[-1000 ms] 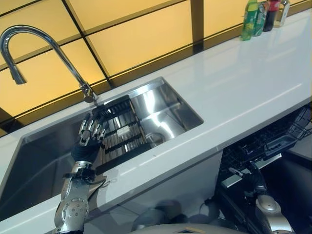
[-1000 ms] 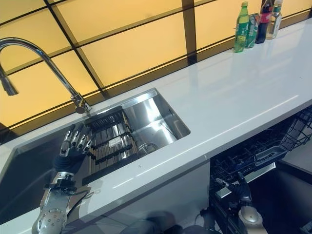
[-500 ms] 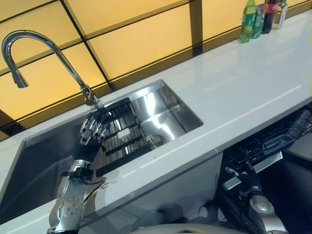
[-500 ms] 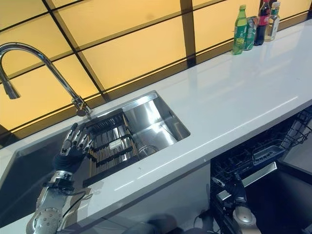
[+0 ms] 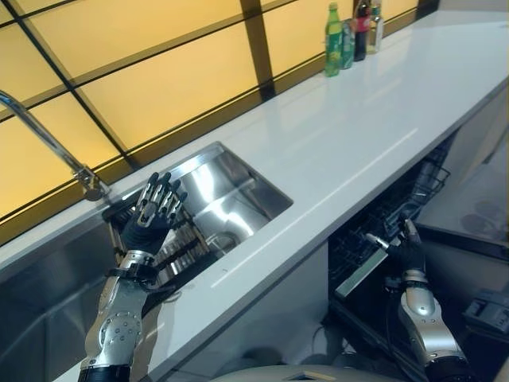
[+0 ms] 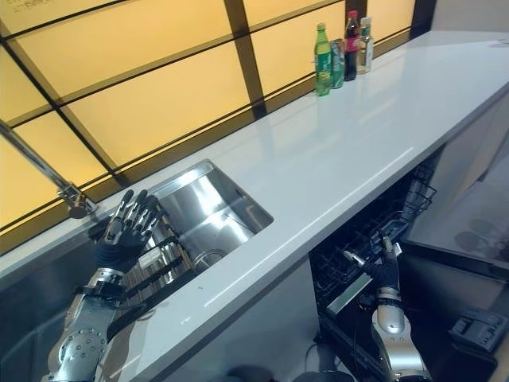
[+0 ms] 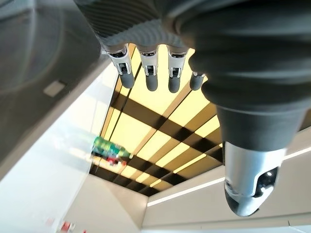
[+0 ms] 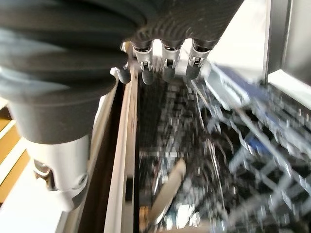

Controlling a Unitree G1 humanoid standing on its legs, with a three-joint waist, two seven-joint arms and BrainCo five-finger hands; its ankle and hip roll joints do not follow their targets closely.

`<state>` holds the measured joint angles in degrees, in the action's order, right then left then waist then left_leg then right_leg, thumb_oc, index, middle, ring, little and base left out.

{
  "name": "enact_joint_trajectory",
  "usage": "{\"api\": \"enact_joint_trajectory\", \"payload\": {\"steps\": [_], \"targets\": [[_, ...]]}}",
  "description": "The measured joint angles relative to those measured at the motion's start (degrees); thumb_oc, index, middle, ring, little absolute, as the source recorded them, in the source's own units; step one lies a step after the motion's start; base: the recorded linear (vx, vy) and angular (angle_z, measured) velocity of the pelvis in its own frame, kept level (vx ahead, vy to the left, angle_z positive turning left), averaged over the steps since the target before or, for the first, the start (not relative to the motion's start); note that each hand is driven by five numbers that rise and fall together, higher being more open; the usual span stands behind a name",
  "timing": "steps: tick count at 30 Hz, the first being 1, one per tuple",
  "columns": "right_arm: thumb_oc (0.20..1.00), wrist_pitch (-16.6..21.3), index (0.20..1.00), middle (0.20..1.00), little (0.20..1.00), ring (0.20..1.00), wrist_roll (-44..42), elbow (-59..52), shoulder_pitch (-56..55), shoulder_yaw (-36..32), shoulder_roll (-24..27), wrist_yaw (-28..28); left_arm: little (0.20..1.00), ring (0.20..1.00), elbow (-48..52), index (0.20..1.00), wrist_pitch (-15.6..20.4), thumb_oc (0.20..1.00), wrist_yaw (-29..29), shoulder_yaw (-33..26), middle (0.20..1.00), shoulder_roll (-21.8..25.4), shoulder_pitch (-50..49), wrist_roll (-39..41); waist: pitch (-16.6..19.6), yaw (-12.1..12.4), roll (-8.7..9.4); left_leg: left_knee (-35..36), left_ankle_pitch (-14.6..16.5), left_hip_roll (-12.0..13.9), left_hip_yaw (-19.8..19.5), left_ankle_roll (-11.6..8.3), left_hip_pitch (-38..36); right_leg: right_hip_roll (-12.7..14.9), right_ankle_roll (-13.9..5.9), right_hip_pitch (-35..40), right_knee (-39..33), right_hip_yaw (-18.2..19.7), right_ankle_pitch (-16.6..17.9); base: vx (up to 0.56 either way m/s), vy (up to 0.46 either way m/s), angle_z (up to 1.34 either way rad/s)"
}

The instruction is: Pick up plates and place into dishwasher.

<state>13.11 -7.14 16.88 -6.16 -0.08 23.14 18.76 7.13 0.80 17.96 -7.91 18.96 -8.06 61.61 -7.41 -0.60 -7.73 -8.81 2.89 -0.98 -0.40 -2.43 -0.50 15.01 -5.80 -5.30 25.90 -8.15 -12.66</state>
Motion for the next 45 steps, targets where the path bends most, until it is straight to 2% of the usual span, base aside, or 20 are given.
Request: {"api": "enact_joint_trajectory", "payload": {"steps": [8,15,17,19,25,30,32,37,41,45], "targets": [[1.000,-0.3,1.000,1.000,1.000,1.000,0.8,-0.5,-1.7,-0.4,-0.1,1.9,1.000,1.000,0.0,1.000,0.8,1.000,1.4,0.0,1.000,0.0,0.2,0.0,-1.5,-1.8,0.95,1.3,0.0,1.8,2.4,-0.54,-1.1,-2.7,0.40,0.1,-2.8,2.1,1.6,-0.09,-0.122,-0.19],[1.000,-1.3,1.000,1.000,1.000,1.000,0.9,-1.1,-2.1,-2.6,-0.2,9.9,1.000,1.000,0.0,1.000,1.3,1.000,1.9,0.0,1.000,0.1,1.6,0.0,-5.5,-3.8,0.38,1.9,-0.2,2.1,4.4,-0.47,-1.8,-3.6,0.34,-0.8,-4.2,4.7,3.1,-0.09,0.033,-0.18],[1.000,-2.0,1.000,1.000,1.000,1.000,0.7,-1.2,-2.0,-4.1,-0.1,12.3,1.000,1.000,0.0,1.000,2.2,1.000,2.0,0.0,1.000,0.1,1.6,0.0,-6.4,-4.8,-0.44,2.2,-0.3,2.0,5.0,-0.40,-1.8,-3.7,0.31,-1.4,-4.2,5.4,3.3,-0.09,0.186,-0.22],[1.000,-2.7,1.000,1.000,1.000,1.000,0.7,-1.1,-2.0,-6.0,0.1,14.6,1.000,1.000,0.0,1.000,3.3,1.000,2.0,0.1,1.000,0.0,1.7,0.0,-7.3,-5.1,-1.84,2.5,-0.4,1.5,5.3,-0.26,-1.6,-3.7,0.25,-2.8,-3.7,6.9,3.5,-0.07,0.210,-0.25],[1.000,-3.4,1.000,1.000,1.000,1.000,-1.5,1.8,-2.1,-11.1,1.8,20.2,1.000,1.000,0.0,1.000,5.6,1.000,2.1,0.9,1.000,-0.5,2.2,0.7,-9.8,-8.5,-6.18,3.1,-0.7,0.1,6.7,0.20,-0.6,-3.5,-0.02,-7.0,-1.4,10.5,3.5,-0.04,0.170,-0.28],[1.000,-3.4,1.000,1.000,1.000,1.000,-2.1,6.9,-1.7,-12.0,3.9,26.3,1.000,1.000,0.0,1.000,7.8,1.000,2.3,5.8,1.000,-0.5,5.4,2.5,-10.8,-9.9,-9.12,2.7,-0.8,-1.6,8.3,0.35,1.2,-3.1,-0.25,-11.9,1.9,14.2,3.3,-0.08,0.148,-0.28],[1.000,-3.0,1.000,1.000,1.000,1.000,-2.8,8.3,-1.6,-11.7,4.7,28.4,1.000,1.000,-0.1,1.000,9.2,1.000,2.2,7.7,1.000,-0.6,6.9,2.8,-11.6,-11.4,-10.22,1.6,-0.7,-2.2,8.5,0.41,3.0,-2.8,-0.47,-14.1,2.9,15.2,3.4,-0.13,0.120,-0.14],[1.000,-0.8,1.000,1.000,1.000,1.000,-6.5,13.6,2.7,-11.4,5.5,32.9,1.000,1.000,-0.2,1.000,12.5,1.000,1.1,12.6,1.000,-0.6,10.8,2.9,-15.1,-13.0,-11.86,-0.2,-0.3,-3.4,10.2,0.98,6.0,-2.9,-1.03,-18.7,4.8,18.1,4.0,-0.06,0.090,-0.24],[1.000,1.8,1.000,1.000,1.000,1.000,-10.7,18.3,5.0,-10.8,5.5,33.9,1.000,1.000,-1.8,1.000,15.0,1.000,0.2,14.2,1.000,-0.5,11.9,3.4,-15.1,-14.3,-11.89,-1.0,0.0,-4.3,11.0,1.23,7.8,-2.8,-1.10,-21.6,6.4,19.9,4.0,-0.03,0.086,-0.18],[1.000,4.8,1.000,1.000,1.000,1.000,-17.0,21.7,6.4,-10.4,5.9,32.5,1.000,1.000,-1.8,1.000,17.8,1.000,-1.2,15.5,1.000,0.1,12.9,5.0,-15.0,-14.3,-12.04,-3.2,0.7,-4.7,11.6,1.21,10.1,-2.9,-1.12,-24.5,8.3,21.1,4.0,-0.04,0.054,-0.09]]}}
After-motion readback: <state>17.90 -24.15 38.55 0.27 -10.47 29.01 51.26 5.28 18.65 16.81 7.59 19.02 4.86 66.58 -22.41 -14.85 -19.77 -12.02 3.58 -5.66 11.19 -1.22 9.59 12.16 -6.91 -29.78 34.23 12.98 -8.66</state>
